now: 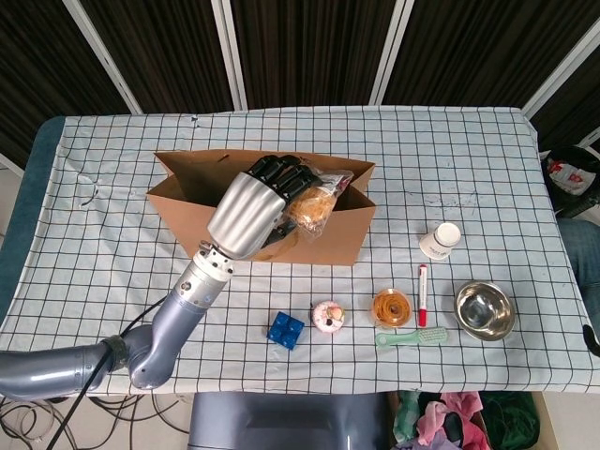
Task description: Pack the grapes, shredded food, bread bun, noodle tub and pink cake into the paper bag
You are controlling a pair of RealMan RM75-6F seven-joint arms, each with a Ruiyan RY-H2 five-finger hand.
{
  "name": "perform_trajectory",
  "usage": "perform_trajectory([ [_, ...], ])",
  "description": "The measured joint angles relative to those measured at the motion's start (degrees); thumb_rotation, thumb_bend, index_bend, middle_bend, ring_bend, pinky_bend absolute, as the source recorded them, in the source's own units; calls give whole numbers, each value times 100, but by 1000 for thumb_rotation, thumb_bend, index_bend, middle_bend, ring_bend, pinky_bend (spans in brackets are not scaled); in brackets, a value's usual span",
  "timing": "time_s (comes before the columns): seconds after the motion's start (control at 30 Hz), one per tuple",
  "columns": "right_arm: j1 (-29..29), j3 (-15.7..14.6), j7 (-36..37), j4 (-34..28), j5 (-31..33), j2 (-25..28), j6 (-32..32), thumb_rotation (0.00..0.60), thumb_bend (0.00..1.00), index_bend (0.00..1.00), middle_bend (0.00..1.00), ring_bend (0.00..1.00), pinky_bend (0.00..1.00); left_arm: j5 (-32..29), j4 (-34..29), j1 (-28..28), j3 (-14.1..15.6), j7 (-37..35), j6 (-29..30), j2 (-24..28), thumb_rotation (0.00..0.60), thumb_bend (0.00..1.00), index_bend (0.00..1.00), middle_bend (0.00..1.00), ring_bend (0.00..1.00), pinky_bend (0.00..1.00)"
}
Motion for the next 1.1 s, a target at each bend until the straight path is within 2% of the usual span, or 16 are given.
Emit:
perform_trajectory([
  [0.2,10,-3,27,29,-9,-4,-29,600,303,157,115,249,274,-373,73,-48,-67,-267,-42,67,600,376,331,369,232,312],
  [0.4,2,-10,45,30,-34,1,-15,600,304,157,115,248,274,-639,105,-62,-35,-127,-60,202,600,249,277,315,196,284],
  [0.47,-2,-9,45,28,-38,2,-1,600,303,157,115,248,274,-733,104,-80,-26,14,-65,258,600,186,246,276,152,254],
  [0.53,-5,-5,41,23,-37,-1,9,600,303,157,115,248,274,-822,98,-101,-5,166,-61,325,600,111,189,199,61,182],
  [0.63,-2,-7,27,20,-36,-3,2,600,303,157,115,248,274,-992,38,-117,33,316,-78,422,600,40,128,119,0,93],
  [0.8,0,-10,11,15,-66,-11,27,600,303,157,115,248,274,-1497,-277,-131,55,534,-126,659,600,11,117,91,0,60],
  [0.9,-5,-4,25,21,-66,-12,41,600,304,157,115,248,274,-1584,-454,-123,40,532,-40,758,600,11,118,94,0,61],
  [1.1,-1,-3,18,30,-43,-12,13,600,304,157,115,249,274,-1112,-804,33,80,372,266,976,600,43,123,104,0,97],
])
